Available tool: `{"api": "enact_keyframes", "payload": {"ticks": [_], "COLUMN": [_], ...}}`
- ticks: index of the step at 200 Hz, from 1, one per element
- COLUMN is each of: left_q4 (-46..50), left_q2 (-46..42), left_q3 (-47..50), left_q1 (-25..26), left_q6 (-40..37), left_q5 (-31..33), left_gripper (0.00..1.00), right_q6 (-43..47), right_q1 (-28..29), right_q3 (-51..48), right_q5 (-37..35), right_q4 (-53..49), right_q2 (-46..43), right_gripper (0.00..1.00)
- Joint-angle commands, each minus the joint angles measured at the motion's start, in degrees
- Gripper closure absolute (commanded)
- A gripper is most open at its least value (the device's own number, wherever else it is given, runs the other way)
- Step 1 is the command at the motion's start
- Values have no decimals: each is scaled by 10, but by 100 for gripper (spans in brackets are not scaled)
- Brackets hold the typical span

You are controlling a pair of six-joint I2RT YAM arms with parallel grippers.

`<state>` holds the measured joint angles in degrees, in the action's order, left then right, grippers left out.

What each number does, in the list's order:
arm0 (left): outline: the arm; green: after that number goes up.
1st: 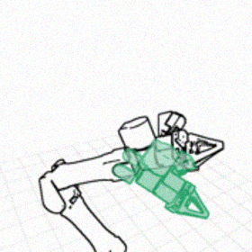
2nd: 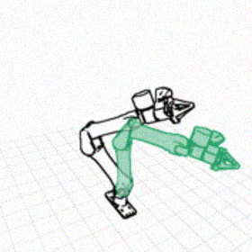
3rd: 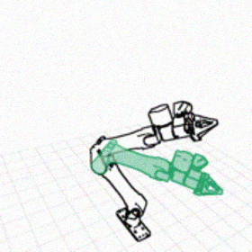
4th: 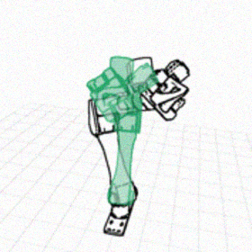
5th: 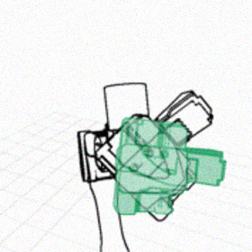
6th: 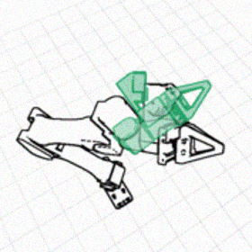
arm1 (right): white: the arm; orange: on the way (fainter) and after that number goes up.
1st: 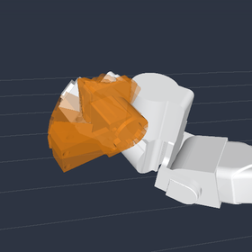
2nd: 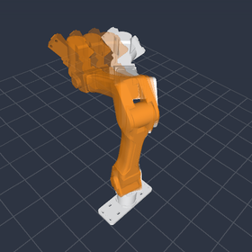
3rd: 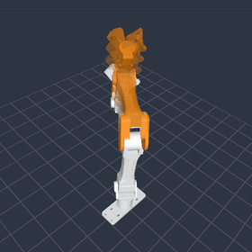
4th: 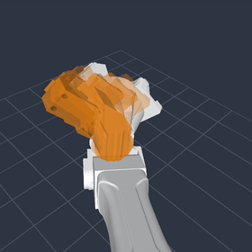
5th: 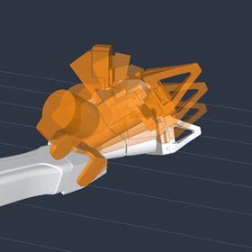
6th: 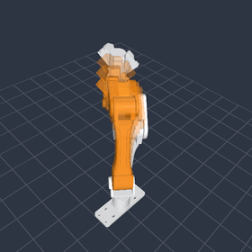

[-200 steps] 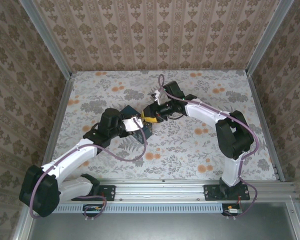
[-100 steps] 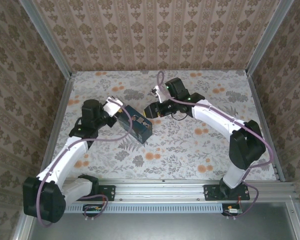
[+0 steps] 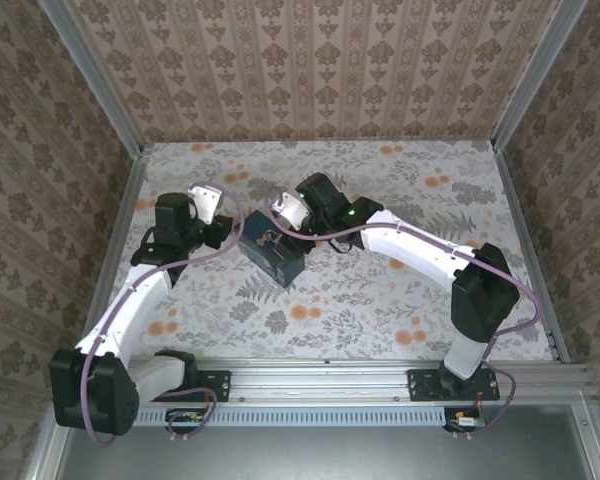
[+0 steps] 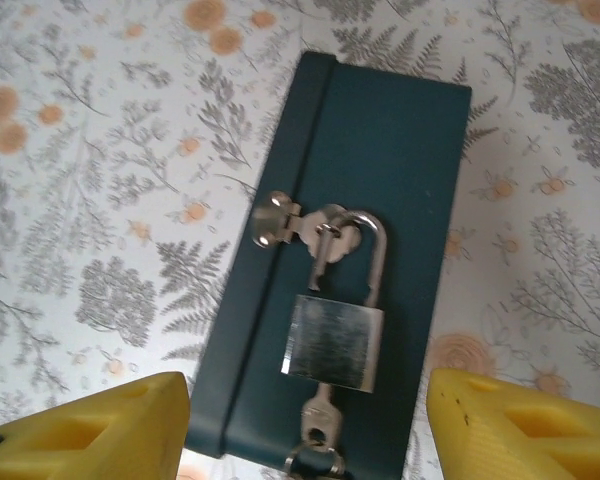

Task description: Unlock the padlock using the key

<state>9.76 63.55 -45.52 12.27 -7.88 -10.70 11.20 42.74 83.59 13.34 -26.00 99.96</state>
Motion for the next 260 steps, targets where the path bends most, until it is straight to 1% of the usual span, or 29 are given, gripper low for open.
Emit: {"api": "enact_keyframes", "payload": {"ticks": [1,68,98,123,183,243,260], "left_q4": [15,17,19,28,33,46,54], "left_q2": [-3,-6,-11,-17,-23,-24,-25], "left_q3": [-19,-17,-19,-22,-30,-32,-33], "left_q1": [-4,-4,-4,-4,-4,-4,-4], "left_q6": [21,21,23,21,15,17,13], "left_q5": [-13,-14,-23,-27,-25,-32,-46], "left_gripper": [59,60,60,60,61,61,61], "right_q6": [31,24,18,17,13,10,-5], "right_q1": [-2,3,3,4,4,2,-4], "right_q3": [25,38,44,45,34,40,43], "right_q5": [-27,-18,-23,-16,-18,-2,35], "right_q4": [-20,-13,-13,-17,-15,-16,-15], "right_q2": [20,48,63,69,76,80,73], "right_gripper": [36,36,39,45,45,57,61]}}
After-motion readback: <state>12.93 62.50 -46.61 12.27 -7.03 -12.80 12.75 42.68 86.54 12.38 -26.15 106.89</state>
